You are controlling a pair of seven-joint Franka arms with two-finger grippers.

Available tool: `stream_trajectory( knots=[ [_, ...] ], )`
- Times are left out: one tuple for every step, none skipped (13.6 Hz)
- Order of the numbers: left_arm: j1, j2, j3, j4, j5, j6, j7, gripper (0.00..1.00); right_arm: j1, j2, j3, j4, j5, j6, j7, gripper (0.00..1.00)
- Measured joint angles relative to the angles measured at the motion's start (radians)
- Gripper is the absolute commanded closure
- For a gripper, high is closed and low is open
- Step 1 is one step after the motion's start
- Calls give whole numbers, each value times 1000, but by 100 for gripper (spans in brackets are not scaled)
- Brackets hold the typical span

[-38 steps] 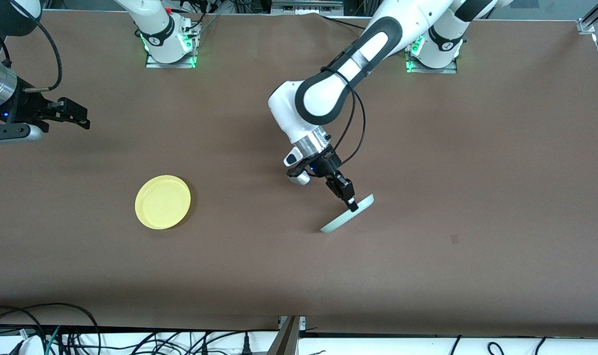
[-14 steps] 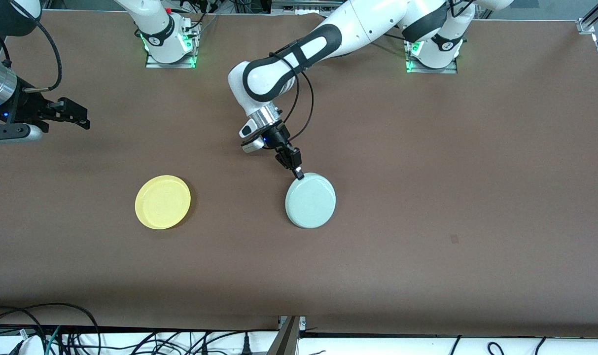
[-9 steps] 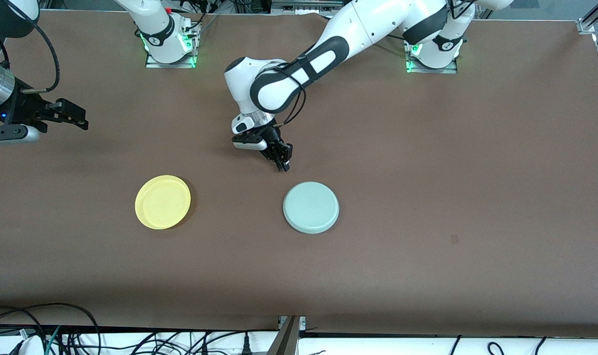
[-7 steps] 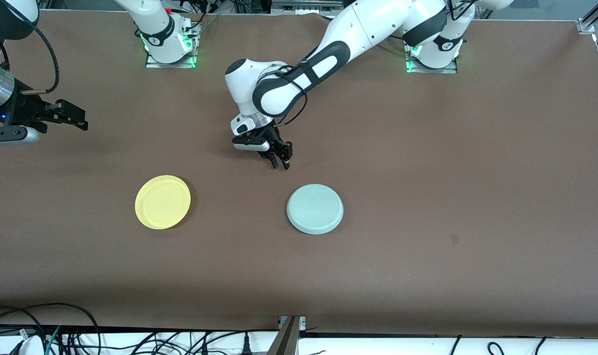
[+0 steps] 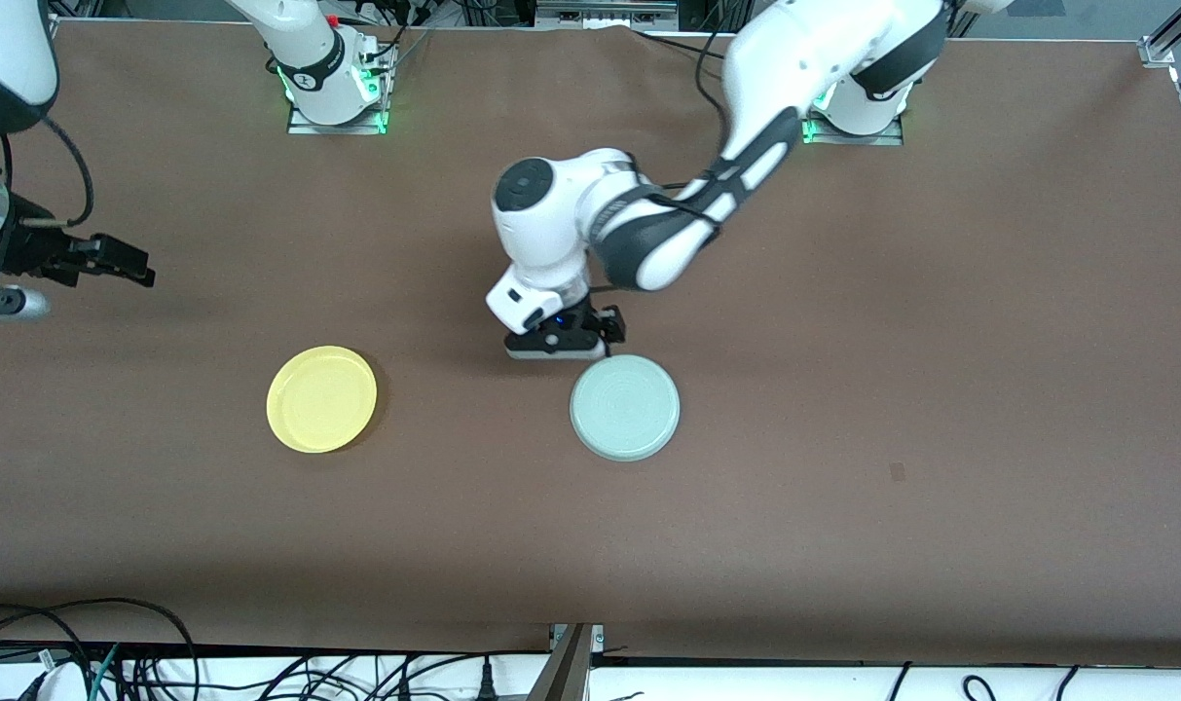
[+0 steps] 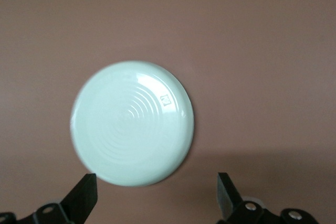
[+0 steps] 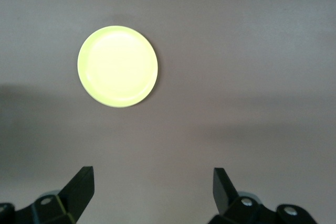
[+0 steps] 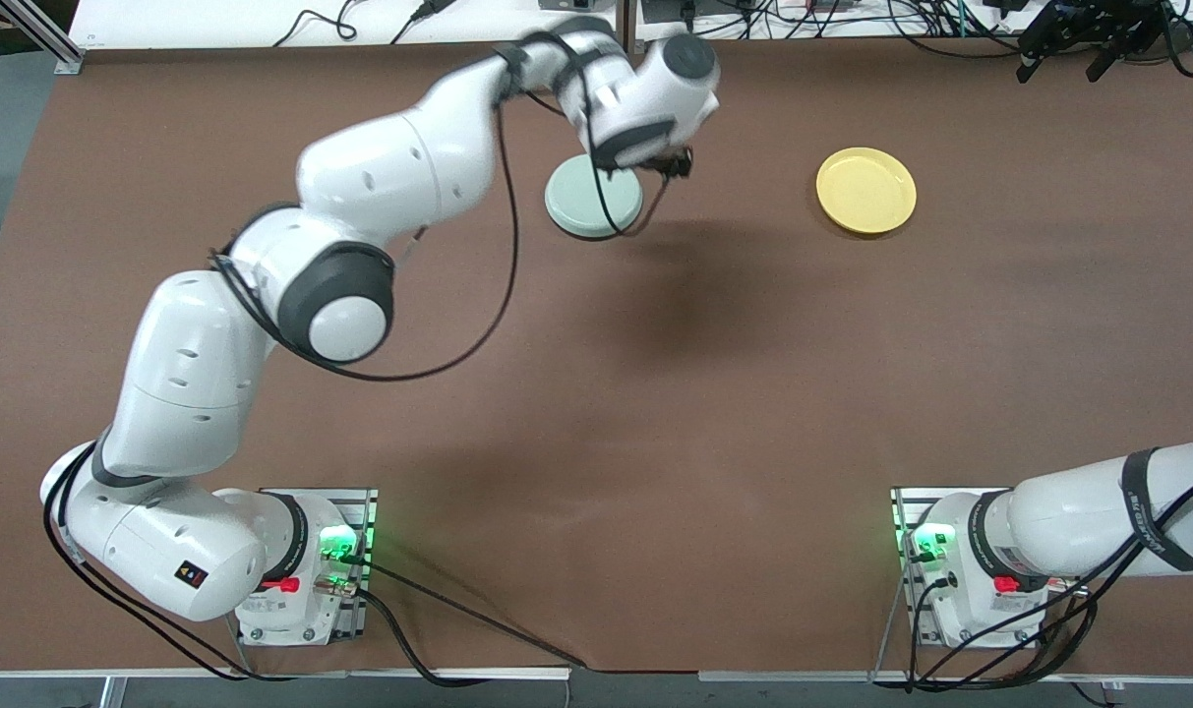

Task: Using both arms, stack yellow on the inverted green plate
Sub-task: 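Withdraw the left gripper while the right gripper reaches the yellow plate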

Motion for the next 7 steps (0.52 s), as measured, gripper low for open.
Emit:
stream_trajectory(
  knots=[
    [45,-46,16,-7,-60,-5,80,0,-4,34,-7,-1,21,32,0,0],
    [85,-94,44,-25,-119,-10,157,0,-9,70,-11,-2,46,58,0,0],
    [119,-142,79,-50,-182,-11,230,0,-14,109,-12,-4,81,79,0,0],
    [156,-189,106,-78,-233,-13,301,0,-16,148,-12,-5,112,106,0,0],
    [198,-234,118,-111,-260,-16,368,0,-16,185,-12,-7,130,143,0,2],
    [242,-284,122,-153,-273,-18,429,0,-16,218,-11,-18,146,188,0,2],
    [285,-336,123,-198,-284,-24,481,0,-15,249,-9,-40,161,254,0,2]
  ],
)
